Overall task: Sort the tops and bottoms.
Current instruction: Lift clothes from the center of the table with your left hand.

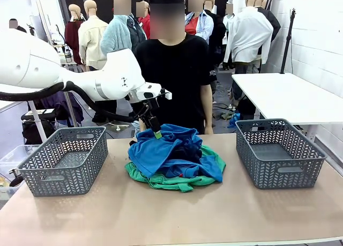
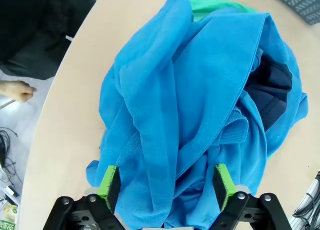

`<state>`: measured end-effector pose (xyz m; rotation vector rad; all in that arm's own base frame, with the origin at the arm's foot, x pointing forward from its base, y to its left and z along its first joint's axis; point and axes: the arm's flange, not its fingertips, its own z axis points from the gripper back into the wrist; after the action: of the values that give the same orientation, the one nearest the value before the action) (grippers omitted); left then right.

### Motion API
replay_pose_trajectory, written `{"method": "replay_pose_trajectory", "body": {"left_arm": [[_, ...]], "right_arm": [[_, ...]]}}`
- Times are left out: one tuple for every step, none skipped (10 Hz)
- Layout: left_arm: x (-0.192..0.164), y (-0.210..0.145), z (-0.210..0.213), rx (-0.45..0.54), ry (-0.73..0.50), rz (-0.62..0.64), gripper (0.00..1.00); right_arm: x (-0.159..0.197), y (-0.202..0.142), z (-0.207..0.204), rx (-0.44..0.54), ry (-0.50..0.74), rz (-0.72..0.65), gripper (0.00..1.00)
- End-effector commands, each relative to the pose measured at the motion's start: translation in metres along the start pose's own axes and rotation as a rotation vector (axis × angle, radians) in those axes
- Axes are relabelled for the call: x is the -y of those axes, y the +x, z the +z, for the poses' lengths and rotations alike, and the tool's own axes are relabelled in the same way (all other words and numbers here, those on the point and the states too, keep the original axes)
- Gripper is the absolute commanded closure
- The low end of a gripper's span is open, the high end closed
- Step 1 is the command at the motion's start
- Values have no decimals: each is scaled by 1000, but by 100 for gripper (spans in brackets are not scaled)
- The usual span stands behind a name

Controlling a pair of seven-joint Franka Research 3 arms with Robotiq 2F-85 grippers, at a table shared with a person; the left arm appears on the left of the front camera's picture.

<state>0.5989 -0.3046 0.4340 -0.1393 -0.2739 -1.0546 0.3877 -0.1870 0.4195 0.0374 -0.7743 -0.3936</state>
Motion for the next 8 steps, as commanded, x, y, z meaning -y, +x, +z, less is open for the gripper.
{"method": "replay_pose_trajectory", "body": {"left_arm": [[0, -3, -1, 27, 5, -43, 39], [-1, -4, -1, 27, 6, -41, 59], [-4, -4, 0, 29, -7, -30, 78], [-5, -4, 2, 41, -6, -27, 98], [-4, -4, 3, 45, -6, -28, 100], [-3, -5, 5, 46, -10, -33, 100], [-3, -5, 6, 50, -17, -34, 100], [-3, -5, 7, 56, -22, -30, 100]], "right_arm": [[0, 0, 1, -2, -3, 10, 0], [0, 0, 1, -2, -3, 10, 0], [0, 0, 1, -2, -3, 10, 0], [0, 0, 1, -2, -3, 10, 0], [0, 0, 1, -2, -3, 10, 0], [0, 0, 1, -2, -3, 10, 0], [0, 0, 1, -2, -3, 10, 0], [0, 0, 1, -2, -3, 10, 0]]}}
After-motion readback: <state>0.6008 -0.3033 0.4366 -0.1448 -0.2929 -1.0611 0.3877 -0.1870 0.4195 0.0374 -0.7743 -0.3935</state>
